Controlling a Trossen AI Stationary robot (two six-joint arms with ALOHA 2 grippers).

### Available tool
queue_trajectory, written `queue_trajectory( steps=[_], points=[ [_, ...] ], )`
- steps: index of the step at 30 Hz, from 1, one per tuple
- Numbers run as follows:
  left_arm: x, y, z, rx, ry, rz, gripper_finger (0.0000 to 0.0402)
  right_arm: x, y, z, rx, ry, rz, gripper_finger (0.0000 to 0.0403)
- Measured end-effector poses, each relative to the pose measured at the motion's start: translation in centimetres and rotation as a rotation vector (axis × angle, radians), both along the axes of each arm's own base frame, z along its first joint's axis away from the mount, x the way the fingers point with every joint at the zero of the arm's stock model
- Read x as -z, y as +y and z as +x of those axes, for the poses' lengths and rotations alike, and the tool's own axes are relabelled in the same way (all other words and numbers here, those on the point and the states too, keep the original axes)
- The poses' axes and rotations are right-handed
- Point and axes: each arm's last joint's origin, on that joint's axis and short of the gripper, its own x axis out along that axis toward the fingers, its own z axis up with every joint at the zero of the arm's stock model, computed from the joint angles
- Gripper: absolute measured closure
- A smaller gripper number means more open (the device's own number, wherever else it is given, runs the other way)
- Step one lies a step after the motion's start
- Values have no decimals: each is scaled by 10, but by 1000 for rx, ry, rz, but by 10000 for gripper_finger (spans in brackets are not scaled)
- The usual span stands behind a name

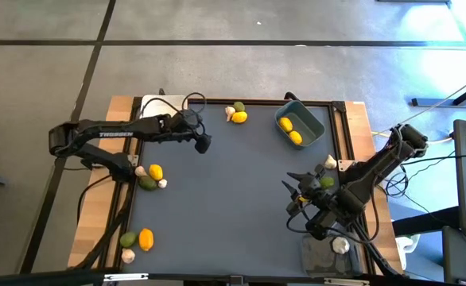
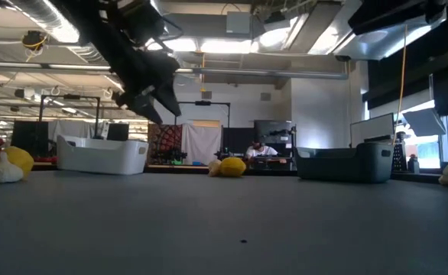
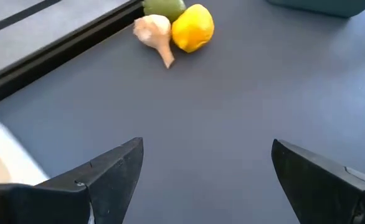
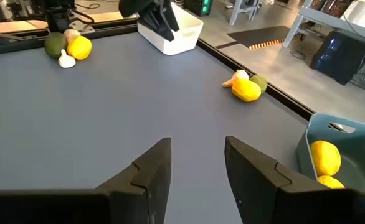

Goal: Sort produce into baskets
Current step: Put the white garlic into the black bin

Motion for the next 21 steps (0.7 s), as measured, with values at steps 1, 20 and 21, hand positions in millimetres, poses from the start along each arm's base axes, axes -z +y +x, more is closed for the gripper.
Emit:
queue_trajectory(
  steps=[1, 20, 21],
  points=[
    [2, 1, 3, 15, -11, -11, 54, 1, 1, 1, 2, -4, -4, 252],
    [48, 48, 53, -9, 43, -51, 54, 1, 3, 3, 3, -30, 4, 252],
    [48, 52, 57, -8, 46, -50, 54, 1, 3, 3, 3, -29, 2, 252]
  ],
)
